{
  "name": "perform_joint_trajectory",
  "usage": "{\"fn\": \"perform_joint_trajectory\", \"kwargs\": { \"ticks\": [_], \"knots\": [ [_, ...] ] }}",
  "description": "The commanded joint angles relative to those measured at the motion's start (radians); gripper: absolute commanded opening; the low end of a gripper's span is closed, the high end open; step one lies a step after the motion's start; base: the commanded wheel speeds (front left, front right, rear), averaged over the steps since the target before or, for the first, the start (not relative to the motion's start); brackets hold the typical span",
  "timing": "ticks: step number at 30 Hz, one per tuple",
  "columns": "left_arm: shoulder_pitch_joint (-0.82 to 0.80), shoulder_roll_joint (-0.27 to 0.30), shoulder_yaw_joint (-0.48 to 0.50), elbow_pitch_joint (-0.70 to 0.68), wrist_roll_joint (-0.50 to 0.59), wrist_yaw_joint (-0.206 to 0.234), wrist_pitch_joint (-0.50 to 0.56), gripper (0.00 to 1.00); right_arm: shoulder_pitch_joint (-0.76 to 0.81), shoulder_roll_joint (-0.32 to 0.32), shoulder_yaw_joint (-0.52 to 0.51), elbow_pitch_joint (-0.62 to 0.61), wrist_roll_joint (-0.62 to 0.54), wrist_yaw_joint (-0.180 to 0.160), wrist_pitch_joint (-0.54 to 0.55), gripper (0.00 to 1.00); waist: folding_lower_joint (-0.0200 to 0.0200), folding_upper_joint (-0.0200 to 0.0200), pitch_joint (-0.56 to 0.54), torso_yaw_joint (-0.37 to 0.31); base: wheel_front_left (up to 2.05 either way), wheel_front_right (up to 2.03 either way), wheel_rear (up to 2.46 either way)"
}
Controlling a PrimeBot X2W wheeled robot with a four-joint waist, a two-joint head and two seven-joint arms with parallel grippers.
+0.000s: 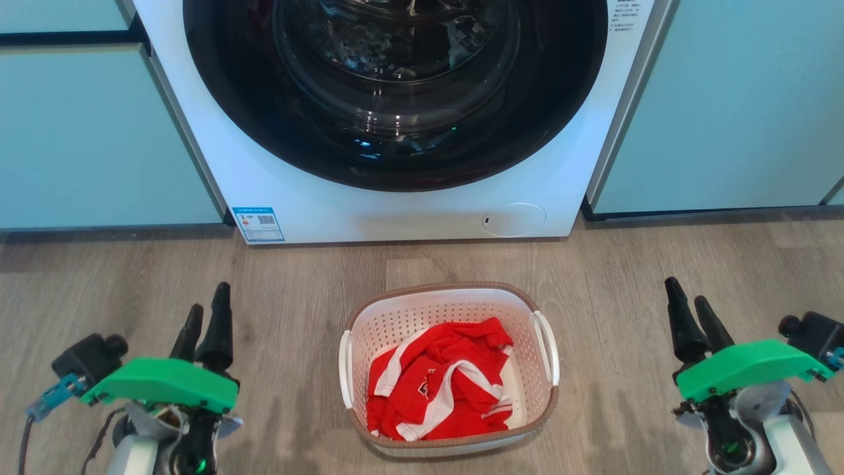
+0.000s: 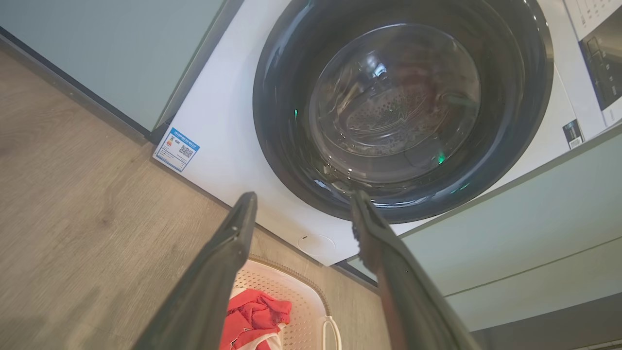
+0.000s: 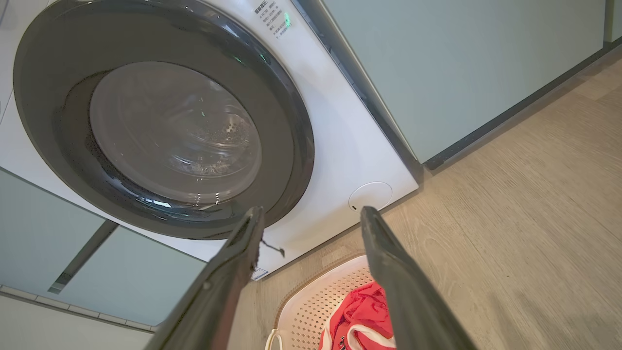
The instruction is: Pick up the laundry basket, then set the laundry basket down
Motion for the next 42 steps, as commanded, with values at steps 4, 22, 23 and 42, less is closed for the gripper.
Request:
{"fn": "perform_joint_trajectory", "kwargs": {
  "ticks": [4,22,23,42],
  "knots": [
    [-0.068,0.036,-0.010,-0.036,0.096,0.018,-0.025,1.00,-0.062,-0.032,0.028,-0.023,-0.087,-0.001,-0.029,1.00,0.0000,-0.0001,-0.003,0.000,0.00,0.00,0.00],
    [-0.076,0.072,-0.071,-0.041,0.342,0.078,-0.074,1.00,-0.070,-0.041,0.058,-0.002,-0.313,-0.001,-0.078,1.00,0.0000,-0.0001,-0.004,-0.001,0.00,0.00,0.00],
    [-0.076,0.073,-0.074,-0.041,0.354,0.081,-0.077,1.00,-0.071,-0.041,0.060,-0.001,-0.326,-0.001,-0.081,1.00,0.0000,-0.0001,-0.004,-0.002,0.00,0.00,0.00],
    [-0.079,0.083,-0.113,-0.051,0.528,0.116,-0.121,1.00,-0.067,-0.037,0.076,-0.007,-0.522,-0.001,-0.137,1.00,0.0000,-0.0001,-0.007,-0.009,0.00,0.00,0.00]
  ]
}}
